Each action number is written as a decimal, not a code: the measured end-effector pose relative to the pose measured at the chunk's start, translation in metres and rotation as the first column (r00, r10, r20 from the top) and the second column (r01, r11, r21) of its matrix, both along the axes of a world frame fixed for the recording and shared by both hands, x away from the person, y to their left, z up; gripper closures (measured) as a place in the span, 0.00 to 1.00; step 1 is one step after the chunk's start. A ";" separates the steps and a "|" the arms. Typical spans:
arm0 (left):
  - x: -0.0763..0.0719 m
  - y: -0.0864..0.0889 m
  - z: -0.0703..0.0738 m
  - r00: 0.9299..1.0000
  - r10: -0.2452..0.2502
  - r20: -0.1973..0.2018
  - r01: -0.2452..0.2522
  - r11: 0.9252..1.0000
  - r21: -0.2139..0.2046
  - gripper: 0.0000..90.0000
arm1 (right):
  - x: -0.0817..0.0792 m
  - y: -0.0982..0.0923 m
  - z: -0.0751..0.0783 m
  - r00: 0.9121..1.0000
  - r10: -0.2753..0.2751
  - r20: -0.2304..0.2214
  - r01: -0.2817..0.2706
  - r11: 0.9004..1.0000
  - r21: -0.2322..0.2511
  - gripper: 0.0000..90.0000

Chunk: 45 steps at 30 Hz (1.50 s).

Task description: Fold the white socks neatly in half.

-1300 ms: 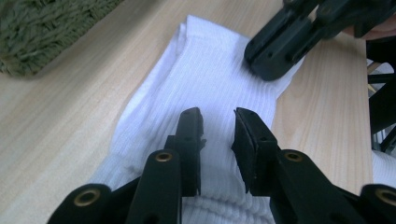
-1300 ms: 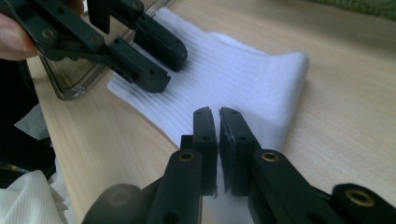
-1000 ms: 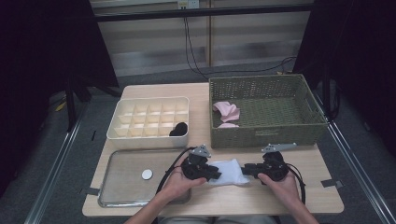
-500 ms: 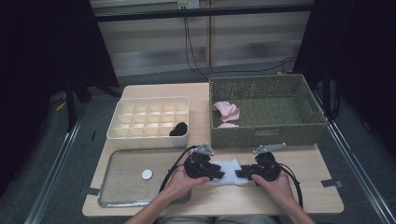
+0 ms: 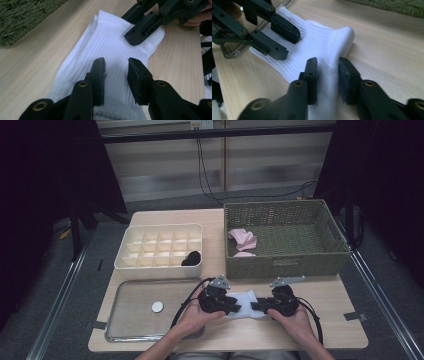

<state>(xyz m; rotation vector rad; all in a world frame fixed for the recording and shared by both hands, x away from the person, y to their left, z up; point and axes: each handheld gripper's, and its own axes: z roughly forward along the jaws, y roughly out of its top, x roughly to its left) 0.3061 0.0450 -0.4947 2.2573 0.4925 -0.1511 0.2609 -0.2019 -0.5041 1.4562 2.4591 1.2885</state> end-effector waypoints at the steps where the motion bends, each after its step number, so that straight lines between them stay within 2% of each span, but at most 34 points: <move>1: 0.000 0.000 0.000 1.000 0.001 0.001 -0.001 1.000 0.005 0.74 | 0.000 0.001 0.000 1.000 -0.006 -0.007 0.006 1.000 -0.002 0.85; 4: 0.000 -0.001 0.000 1.000 0.008 -0.006 -0.008 1.000 -0.001 0.75 | 0.002 0.000 0.002 0.999 -0.011 -0.032 0.011 1.000 0.021 0.92; 5: 0.000 0.000 0.000 1.000 0.010 -0.010 -0.009 1.000 0.005 0.76 | 0.002 0.000 0.003 1.000 -0.001 -0.021 0.002 1.000 0.023 0.93; 6: 0.001 0.000 -0.001 1.000 0.012 -0.016 -0.013 1.000 -0.011 0.76 | 0.002 0.001 0.004 1.000 -0.004 -0.020 0.005 1.000 0.025 0.93; 8: 0.001 0.001 -0.002 1.000 0.012 -0.017 -0.012 1.000 -0.017 0.77 | 0.000 0.000 0.005 1.000 -0.004 -0.012 0.005 0.999 0.038 0.93; 11: -0.002 0.000 -0.001 1.000 -0.006 0.019 0.006 1.000 0.000 0.76 | -0.001 -0.001 0.008 1.000 -0.005 0.010 0.004 0.998 0.064 0.93; 15: -0.001 0.000 -0.002 1.000 0.002 0.009 -0.002 1.000 -0.011 0.76 | -0.002 -0.002 0.012 1.000 -0.005 0.020 0.003 0.994 0.105 0.94; 19: -0.004 -0.002 -0.002 1.000 0.010 0.022 -0.010 1.000 -0.010 0.76 | -0.004 -0.001 0.018 0.999 0.004 0.041 -0.009 0.991 0.130 0.94; 21: -0.006 -0.004 -0.003 0.999 0.023 0.023 -0.022 1.000 -0.020 0.76 | -0.004 0.000 0.020 0.999 0.012 0.049 -0.019 0.991 0.129 0.94; 25: -0.008 -0.007 -0.002 0.999 0.018 0.034 -0.018 1.000 -0.006 0.76 | -0.005 -0.002 0.021 0.999 0.011 0.049 -0.018 0.988 0.156 0.94; 27: -0.009 -0.008 -0.003 0.999 0.027 0.036 -0.027 1.000 -0.015 0.76 | -0.005 -0.002 0.021 0.998 0.013 0.055 -0.022 0.986 0.164 0.94; 29: -0.010 -0.011 -0.003 0.999 0.028 0.024 -0.028 0.999 -0.016 0.76 | -0.007 -0.002 0.024 0.998 0.018 0.063 -0.029 0.984 0.175 0.94; 32: -0.010 -0.011 -0.003 1.000 0.022 0.017 -0.021 0.999 -0.026 0.76 | -0.007 -0.004 0.026 0.998 0.011 0.061 -0.022 0.984 0.177 0.94; 33: -0.009 -0.010 -0.003 1.000 0.026 -0.013 -0.027 0.998 -0.050 0.76 | -0.007 -0.005 0.026 0.998 0.006 0.058 -0.016 0.984 0.175 0.94; 35: -0.007 -0.010 -0.002 1.000 0.022 -0.017 -0.023 0.999 -0.047 0.75 | -0.007 -0.008 0.026 0.998 0.004 0.058 -0.014 0.987 0.160 0.94; 37: -0.006 -0.012 -0.001 0.998 0.029 -0.048 -0.032 0.997 -0.067 0.73 | -0.007 -0.009 0.026 0.998 0.001 0.059 -0.010 0.987 0.159 0.94; 39: -0.007 -0.010 0.004 0.999 0.020 -0.038 -0.023 0.997 -0.072 0.71 | -0.005 -0.014 0.026 0.998 -0.004 0.057 -0.005 0.987 0.158 0.94; 42: -0.007 0.001 0.014 0.999 0.040 -0.035 -0.043 0.995 -0.095 0.68 | -0.006 -0.018 0.028 0.998 -0.014 0.063 0.004 0.989 0.147 0.94; 45: -0.005 0.014 0.020 0.998 0.062 -0.026 -0.064 0.994 -0.089 0.66 | -0.005 -0.021 0.029 0.998 -0.020 0.063 0.011 0.990 0.140 0.94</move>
